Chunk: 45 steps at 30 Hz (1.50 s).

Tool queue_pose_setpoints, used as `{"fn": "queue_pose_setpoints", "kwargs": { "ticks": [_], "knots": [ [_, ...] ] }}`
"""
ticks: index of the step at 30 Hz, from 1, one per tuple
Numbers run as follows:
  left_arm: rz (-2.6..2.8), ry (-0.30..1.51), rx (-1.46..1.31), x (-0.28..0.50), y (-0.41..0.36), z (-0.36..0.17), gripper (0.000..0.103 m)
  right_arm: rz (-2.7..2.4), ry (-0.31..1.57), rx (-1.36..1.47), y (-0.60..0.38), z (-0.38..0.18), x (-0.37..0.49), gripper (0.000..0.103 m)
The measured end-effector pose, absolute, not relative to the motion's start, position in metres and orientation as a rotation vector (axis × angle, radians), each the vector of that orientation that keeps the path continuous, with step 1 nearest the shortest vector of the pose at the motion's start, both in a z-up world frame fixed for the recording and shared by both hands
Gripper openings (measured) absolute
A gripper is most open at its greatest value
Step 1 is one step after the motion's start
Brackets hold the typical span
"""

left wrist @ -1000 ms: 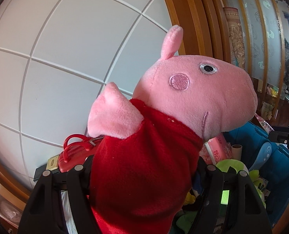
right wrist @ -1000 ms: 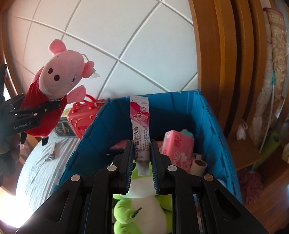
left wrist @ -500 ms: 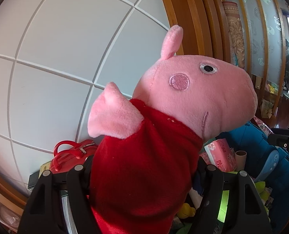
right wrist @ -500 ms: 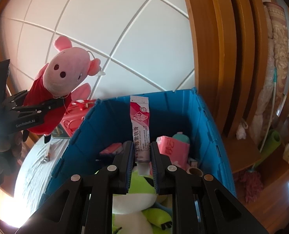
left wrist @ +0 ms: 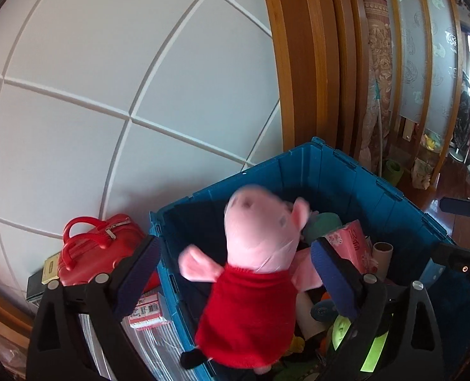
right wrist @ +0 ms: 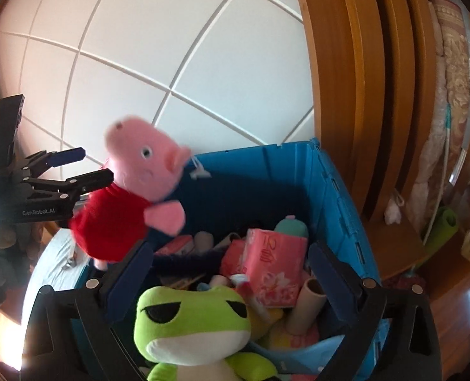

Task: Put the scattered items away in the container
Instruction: 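Open both tools to drop the plush and ointment tube into the crate, then move both open tools back to the white box and tissue pack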

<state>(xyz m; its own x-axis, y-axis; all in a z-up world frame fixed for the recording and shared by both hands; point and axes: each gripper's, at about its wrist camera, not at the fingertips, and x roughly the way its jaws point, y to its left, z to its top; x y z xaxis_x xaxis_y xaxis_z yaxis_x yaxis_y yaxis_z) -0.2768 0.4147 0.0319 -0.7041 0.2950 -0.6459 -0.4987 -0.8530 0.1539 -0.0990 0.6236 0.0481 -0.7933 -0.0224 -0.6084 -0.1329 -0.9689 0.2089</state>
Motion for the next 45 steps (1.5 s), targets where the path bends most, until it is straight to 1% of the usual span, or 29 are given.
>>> {"fn": "queue_pose_setpoints", "kwargs": {
  "ticks": [3, 11, 22, 28, 36, 45],
  "knots": [
    [2.522, 0.443, -0.882, -0.273, 0.404, 0.029, 0.096, 2.910, 0.397, -1.012, 0.623, 0.048, -0.097, 0.100],
    [2.568, 0.411, -0.941, -0.252, 0.359, 0.021, 0.096, 2.958, 0.350, -0.994, 0.600, 0.063, -0.093, 0.102],
    [2.682, 0.407, -0.924, -0.209, 0.305, 0.027, 0.096, 3.036, 0.201, -0.992, 0.543, 0.086, -0.088, 0.102],
    [2.720, 0.371, -0.940, -0.193, 0.264, 0.024, 0.096, 3.046, 0.165, -1.002, 0.505, 0.090, -0.083, 0.103],
    [2.768, 0.297, -0.987, -0.176, 0.185, 0.013, 0.096, 3.083, 0.086, -1.037, 0.436, 0.092, -0.086, 0.103],
    [2.796, 0.228, -1.151, -0.165, 0.068, -0.029, 0.096, 3.101, 0.030, -1.141, 0.341, 0.073, -0.111, 0.103]
  ]
}}
